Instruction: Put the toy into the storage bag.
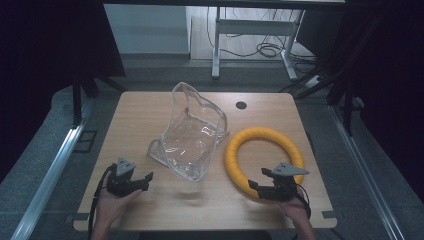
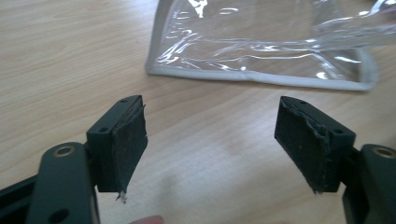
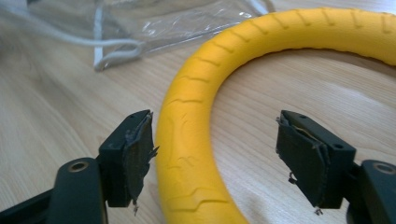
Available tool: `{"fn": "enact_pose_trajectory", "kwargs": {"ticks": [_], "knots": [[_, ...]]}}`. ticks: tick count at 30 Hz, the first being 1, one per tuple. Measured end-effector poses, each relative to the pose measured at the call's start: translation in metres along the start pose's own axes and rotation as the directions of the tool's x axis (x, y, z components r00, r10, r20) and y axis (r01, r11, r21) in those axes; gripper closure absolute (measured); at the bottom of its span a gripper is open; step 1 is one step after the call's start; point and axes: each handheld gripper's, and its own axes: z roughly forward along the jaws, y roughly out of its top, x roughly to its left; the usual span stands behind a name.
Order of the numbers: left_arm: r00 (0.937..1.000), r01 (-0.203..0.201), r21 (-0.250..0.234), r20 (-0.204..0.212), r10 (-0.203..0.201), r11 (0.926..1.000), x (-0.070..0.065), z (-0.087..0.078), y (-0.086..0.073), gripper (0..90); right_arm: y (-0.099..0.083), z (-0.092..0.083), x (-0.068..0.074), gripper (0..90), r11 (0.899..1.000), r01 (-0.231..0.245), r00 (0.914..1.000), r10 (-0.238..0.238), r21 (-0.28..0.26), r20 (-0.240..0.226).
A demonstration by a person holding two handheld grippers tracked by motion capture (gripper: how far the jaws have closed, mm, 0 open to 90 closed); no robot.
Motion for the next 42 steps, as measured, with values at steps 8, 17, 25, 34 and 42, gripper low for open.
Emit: {"fn": "enact_pose_trajectory", "kwargs": {"ticks": [8, 17, 25, 34, 42], "knots": [[0.9988, 0.008, -0.016, 0.048, -0.007, 0.9998, -0.007, -0.016, -0.005, 26.0, 0.008, 0.0, 0.011, 29.3, 0.998, 0.049, 0.9982, -0.048, 0.044, -0.036], [0.9975, -0.023, 0.028, 0.068, 0.021, 0.9993, -0.009, -0.013, -0.01, 26.8, 0.02, -0.001, -0.001, 31.4, 0.994, 0.028, 0.998, -0.022, 0.105, -0.058], [0.9971, -0.006, -0.022, 0.076, 0.007, 0.9997, -0.007, -0.025, -0.003, 25.9, 0.048, 0.006, 0.007, 30.1, 0.96, 0.139, 0.989, -0.122, 0.242, -0.083], [0.9956, -0.003, 0.0, 0.094, 0.003, 1.0, -0.006, -0.017, -0.001, 24.6, 0.064, 0.03, 0.006, 29.4, 0.893, 0.201, 0.9795, -0.178, 0.403, -0.094], [0.9951, -0.016, 0.01, 0.098, 0.015, 0.9998, -0.01, -0.014, 0.0, 24.1, 0.062, 0.055, 0.015, 28.5, 0.802, 0.244, 0.9697, -0.206, 0.546, -0.131]]}}
